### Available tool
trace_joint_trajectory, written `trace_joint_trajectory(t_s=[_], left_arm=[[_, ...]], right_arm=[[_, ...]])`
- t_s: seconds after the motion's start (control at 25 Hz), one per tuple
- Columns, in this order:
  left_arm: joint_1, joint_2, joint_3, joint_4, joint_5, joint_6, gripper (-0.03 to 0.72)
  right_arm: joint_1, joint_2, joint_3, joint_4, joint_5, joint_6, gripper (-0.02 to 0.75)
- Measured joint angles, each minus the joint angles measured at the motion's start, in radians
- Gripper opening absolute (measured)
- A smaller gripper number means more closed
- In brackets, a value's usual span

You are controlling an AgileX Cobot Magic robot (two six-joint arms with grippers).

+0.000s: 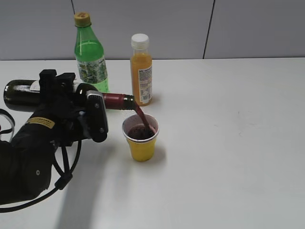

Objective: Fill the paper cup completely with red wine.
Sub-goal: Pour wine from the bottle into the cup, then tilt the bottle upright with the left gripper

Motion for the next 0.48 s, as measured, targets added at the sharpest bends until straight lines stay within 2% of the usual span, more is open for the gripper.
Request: trace_joint_trajectory(t_s=[0.48], left_arm=[[0.0,0.0,0.0,0.0,0.0,-0.027,0.55]], right_arm=[[0.0,0.0,0.0,0.0,0.0,0.0,0.589]])
